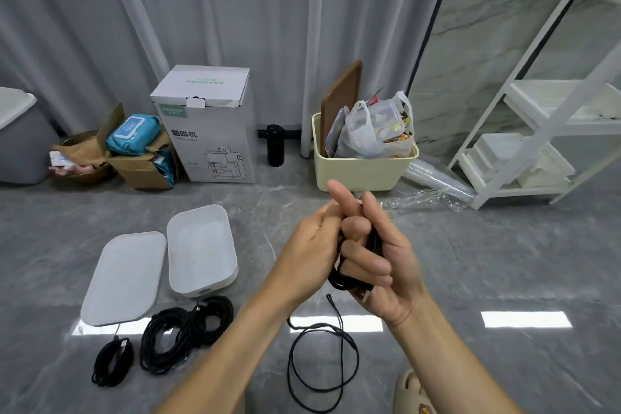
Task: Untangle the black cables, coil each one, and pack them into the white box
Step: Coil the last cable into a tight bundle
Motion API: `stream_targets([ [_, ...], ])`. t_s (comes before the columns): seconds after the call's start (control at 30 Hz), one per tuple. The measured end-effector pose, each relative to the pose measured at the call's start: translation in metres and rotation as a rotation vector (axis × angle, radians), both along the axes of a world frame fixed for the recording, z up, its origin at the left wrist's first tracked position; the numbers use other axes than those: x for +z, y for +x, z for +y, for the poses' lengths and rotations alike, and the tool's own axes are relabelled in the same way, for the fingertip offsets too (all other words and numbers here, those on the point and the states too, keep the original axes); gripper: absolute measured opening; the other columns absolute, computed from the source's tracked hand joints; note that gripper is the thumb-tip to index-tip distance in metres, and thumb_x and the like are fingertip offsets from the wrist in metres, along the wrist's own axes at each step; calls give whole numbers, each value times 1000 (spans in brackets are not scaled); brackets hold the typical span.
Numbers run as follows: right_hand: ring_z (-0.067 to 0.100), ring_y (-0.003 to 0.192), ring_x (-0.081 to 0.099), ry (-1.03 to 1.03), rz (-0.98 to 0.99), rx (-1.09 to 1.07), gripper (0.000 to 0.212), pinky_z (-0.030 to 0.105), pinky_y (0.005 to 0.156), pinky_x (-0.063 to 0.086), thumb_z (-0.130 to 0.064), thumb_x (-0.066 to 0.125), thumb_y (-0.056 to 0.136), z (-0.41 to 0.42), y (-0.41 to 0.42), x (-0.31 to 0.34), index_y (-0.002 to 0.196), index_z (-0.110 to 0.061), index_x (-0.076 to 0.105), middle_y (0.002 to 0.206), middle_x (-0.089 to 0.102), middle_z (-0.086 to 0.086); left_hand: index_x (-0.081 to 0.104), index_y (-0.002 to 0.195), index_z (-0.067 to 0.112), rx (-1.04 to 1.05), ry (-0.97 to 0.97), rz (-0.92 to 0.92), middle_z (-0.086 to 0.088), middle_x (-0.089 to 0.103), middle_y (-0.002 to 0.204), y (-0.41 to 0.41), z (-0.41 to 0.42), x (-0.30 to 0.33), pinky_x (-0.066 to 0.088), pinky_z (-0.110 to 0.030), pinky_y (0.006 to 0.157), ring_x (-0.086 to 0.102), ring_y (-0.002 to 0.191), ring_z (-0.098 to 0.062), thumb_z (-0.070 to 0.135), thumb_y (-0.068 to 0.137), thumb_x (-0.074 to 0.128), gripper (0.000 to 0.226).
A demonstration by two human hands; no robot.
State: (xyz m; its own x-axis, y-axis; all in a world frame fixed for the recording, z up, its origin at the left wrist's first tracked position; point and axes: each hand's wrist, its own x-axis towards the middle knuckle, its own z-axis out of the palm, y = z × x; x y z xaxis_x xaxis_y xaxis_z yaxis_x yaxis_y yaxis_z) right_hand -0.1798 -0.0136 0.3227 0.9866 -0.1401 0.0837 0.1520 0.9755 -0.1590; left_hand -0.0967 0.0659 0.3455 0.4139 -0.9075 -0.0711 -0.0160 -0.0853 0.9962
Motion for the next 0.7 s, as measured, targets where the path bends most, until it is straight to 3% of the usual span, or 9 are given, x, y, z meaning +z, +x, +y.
stream_targets([
  [0.13,40,87,71,-3,-6,-19,45,37,73,61,-22,42,107,-1,0,-5,149,-5,40,126,64,25,62,77,45,-21,60,-14,28,64,70,-1,4,-3,44,-10,63,58,68,13,15,106,34,50],
  [0.23,45,93,70,-16,56,-55,44,40,77,62,-23,47,105,-3,0,-6,146,-7,45,135,59,22,59,90,54,-32,63,-118,27,64,85,-1,6,-6,40,-7,61,55,72,16,25,106,32,43],
  [0.33,35,91,73,-87,179,-203,46,32,74,62,-23,66,93,-5,1,0,136,-10,59,133,63,12,59,89,49,-79,120,-221,25,64,98,0,9,-12,38,-8,64,56,85,1,39,103,25,39],
  [0.4,30,82,75,-109,304,-354,49,29,63,62,-26,70,83,-6,0,4,129,-11,65,125,68,9,58,81,32,-86,208,-312,30,64,81,1,11,-17,37,-9,63,57,78,6,37,105,21,45],
  [0.47,25,82,75,-131,389,-466,48,27,63,62,-32,56,90,-8,0,8,134,-14,60,124,69,8,59,75,23,-85,288,-428,17,61,62,4,12,-20,36,-14,60,53,63,6,35,107,22,51],
  [0.53,23,89,74,-152,434,-531,47,27,70,62,-34,47,96,-11,0,9,140,-16,52,129,66,8,63,74,21,-117,332,-491,7,61,61,6,13,-25,38,-21,61,54,61,-1,30,105,27,49],
  [0.6,26,100,72,-165,474,-593,46,30,80,61,-35,44,100,-15,-1,8,142,-18,48,134,63,9,65,74,33,-153,327,-509,-3,64,67,9,14,-30,44,-27,64,56,64,-10,30,101,30,44],
  [0.7,29,113,67,-238,511,-653,45,40,98,52,-39,40,102,-19,-3,6,145,-25,42,141,56,7,70,75,33,-182,304,-550,0,52,53,10,15,-31,40,-28,57,48,53,-13,29,98,35,41],
])
